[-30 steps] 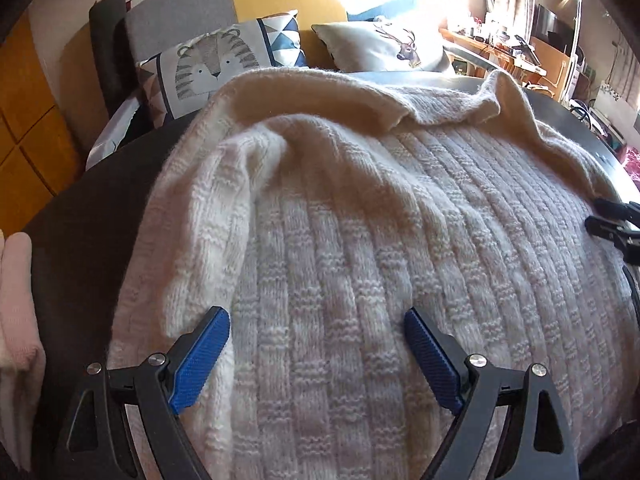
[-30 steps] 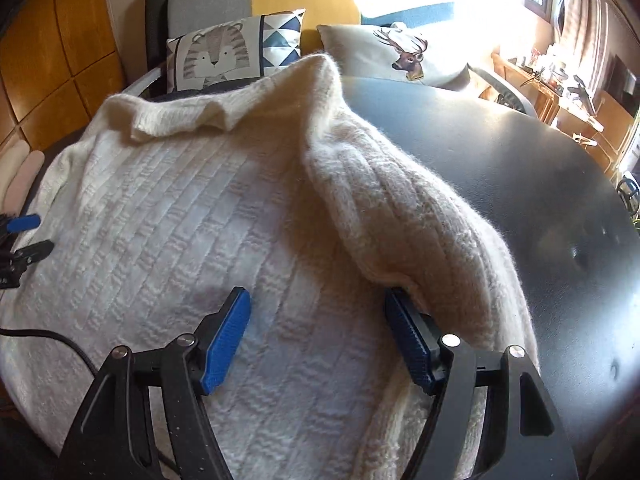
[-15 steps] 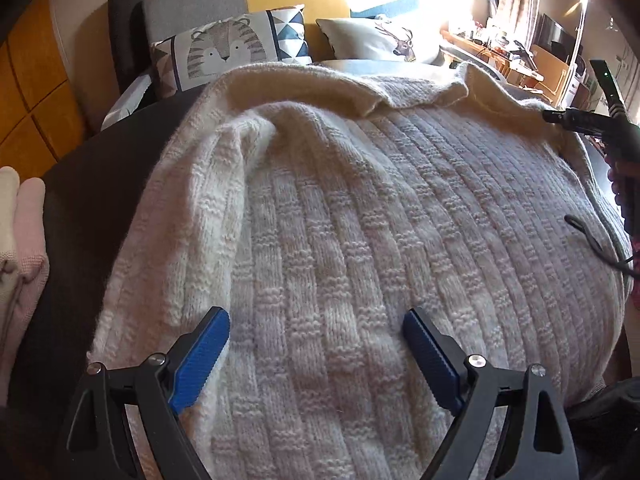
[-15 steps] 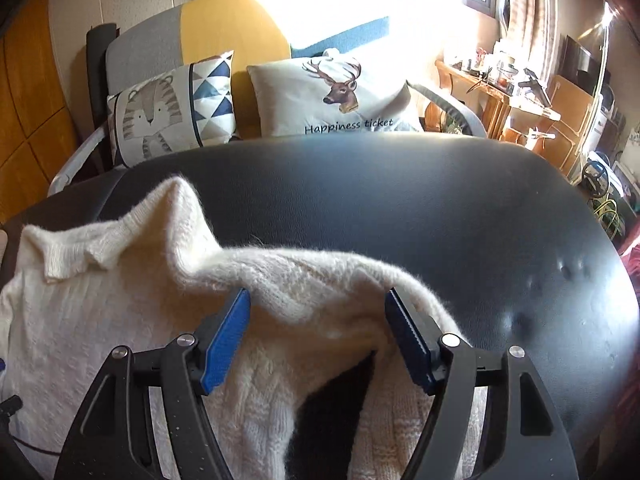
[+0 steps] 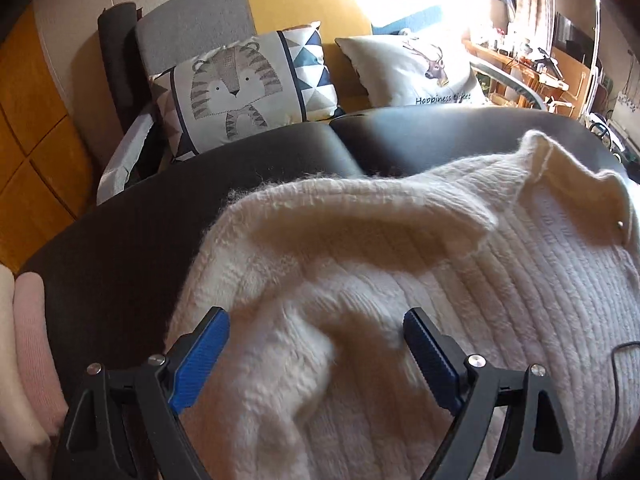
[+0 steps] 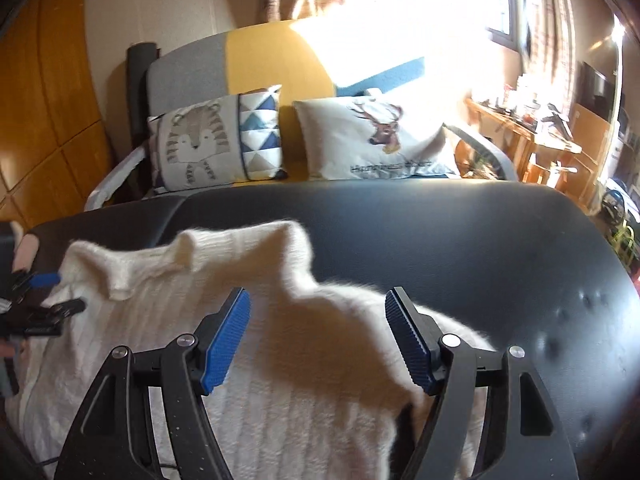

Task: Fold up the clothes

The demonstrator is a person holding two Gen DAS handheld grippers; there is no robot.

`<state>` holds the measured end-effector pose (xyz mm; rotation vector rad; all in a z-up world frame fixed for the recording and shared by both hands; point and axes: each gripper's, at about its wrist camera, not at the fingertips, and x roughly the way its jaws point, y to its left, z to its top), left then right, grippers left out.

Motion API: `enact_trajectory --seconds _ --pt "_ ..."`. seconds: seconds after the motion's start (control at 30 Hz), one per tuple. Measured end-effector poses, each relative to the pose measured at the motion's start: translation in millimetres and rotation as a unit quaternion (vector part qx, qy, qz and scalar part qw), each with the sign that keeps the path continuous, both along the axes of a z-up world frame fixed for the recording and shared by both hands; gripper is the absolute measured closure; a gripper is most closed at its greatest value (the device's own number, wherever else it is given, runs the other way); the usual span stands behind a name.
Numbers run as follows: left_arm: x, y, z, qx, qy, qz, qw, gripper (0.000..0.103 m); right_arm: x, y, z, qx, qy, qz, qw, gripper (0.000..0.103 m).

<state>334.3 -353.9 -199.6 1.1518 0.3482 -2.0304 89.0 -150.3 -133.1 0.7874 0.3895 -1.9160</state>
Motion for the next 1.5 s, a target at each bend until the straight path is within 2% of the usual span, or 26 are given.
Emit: enact_trajectory --seconds 0.13,0.27,0.4,0.47,0.57,0.73,0.83,0.93,1.1,1.23,1.3,1.37,1.4,1.5 --pt "-14 -34 -9 -0.012 -0.013 0.002 0.9998 0.011 9 -28 -32 0.053 -0.003 0.035 0.998 0.029" --pt "-29 -66 -13 -0.025 -0.021 0.016 0.9994 0.011 -30 -49 -59 0.102 -0.009 -0.017 0.995 0.029" --pt "-43 -89 -7 -0.036 -0.007 0.027 0.9990 0.011 -77 -64 -70 0.122 0.004 -0.069 0.990 0.029" --pt "-51 -96 -6 -0.043 -0.007 0.022 0.9988 0.011 -97 -70 -77 0.135 -0.005 -0.091 0.987 0.029" --pt "-55 -102 -5 -0.044 -0.009 0.017 0.9989 0.011 -104 -69 -76 0.129 -0.015 -0.100 0.986 0.029" --pt "-39 -86 12 -0.025 0.023 0.004 0.9994 0.011 -60 -66 -57 0.098 0.017 -0.046 0.994 0.029" --pt "-25 -63 26 -0.015 0.038 -0.011 0.9991 0.011 -27 -66 -45 0.085 0.032 -0.007 0.996 0.029" --pt "-2 -34 35 -0.002 0.042 -0.026 0.9988 0.011 1 -60 -44 0.086 0.029 0.025 0.996 0.029" --pt "46 7 25 0.026 0.003 -0.035 0.9990 0.011 38 -38 -53 0.101 0.031 0.045 0.993 0.029" --pt "70 22 1 0.019 -0.051 -0.031 0.9981 0.011 56 -15 -63 0.110 0.027 0.043 0.993 0.029" --pt "78 18 -11 0.011 -0.066 -0.019 0.9976 0.011 59 -5 -71 0.121 0.018 0.042 0.992 0.029" --pt "83 6 -15 0.006 -0.065 -0.004 0.9978 0.011 61 4 -78 0.126 0.012 0.038 0.991 0.028" --pt "85 -1 -15 0.001 -0.065 0.005 0.9979 0.011 61 9 -80 0.122 0.012 0.035 0.992 0.022" --pt "91 -25 -15 -0.025 -0.085 0.036 0.9954 0.011 52 21 -83 0.117 -0.002 0.015 0.993 0.014"
